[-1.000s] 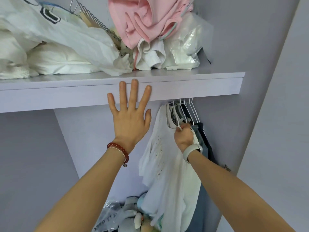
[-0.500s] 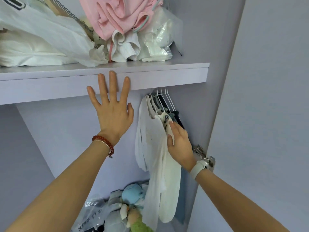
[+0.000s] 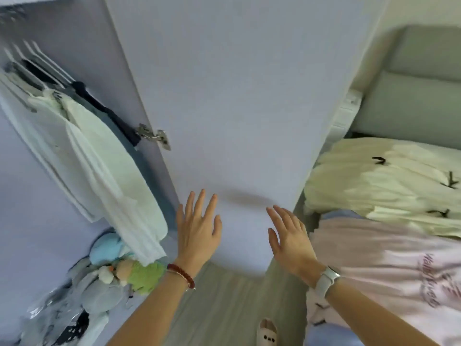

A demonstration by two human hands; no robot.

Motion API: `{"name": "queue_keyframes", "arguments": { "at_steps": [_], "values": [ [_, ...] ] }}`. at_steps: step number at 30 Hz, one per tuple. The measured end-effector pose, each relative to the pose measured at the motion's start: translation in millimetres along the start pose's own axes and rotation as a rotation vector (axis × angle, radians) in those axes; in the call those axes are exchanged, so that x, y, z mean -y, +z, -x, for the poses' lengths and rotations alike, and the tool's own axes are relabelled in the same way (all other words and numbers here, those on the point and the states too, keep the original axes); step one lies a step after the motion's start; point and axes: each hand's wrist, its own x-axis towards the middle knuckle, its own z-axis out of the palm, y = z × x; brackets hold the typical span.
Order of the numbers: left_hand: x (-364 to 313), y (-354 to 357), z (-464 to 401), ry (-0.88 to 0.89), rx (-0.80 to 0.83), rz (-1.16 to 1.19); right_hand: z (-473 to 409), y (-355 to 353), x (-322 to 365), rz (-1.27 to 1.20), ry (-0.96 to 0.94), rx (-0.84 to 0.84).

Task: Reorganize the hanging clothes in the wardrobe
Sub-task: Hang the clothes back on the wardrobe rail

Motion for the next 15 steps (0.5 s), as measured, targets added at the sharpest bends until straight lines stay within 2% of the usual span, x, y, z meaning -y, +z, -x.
{"name": "queue_keyframes", "arguments": {
  "at_steps": [3, 10, 15],
  "values": [
    [-56, 44, 13, 0.152, 0.221, 0.076, 52, -5, -57, 0.036, 0.224, -0.006],
    [-215, 135, -1, 0.627, 0.551, 0.17, 154, -31, -193, -0.011, 0.817, -0.066],
    [-333, 192, -17, 0.747, 0.719, 0.19, 208, -51, -294, -0.093, 1.106, -0.176]
  ]
}}
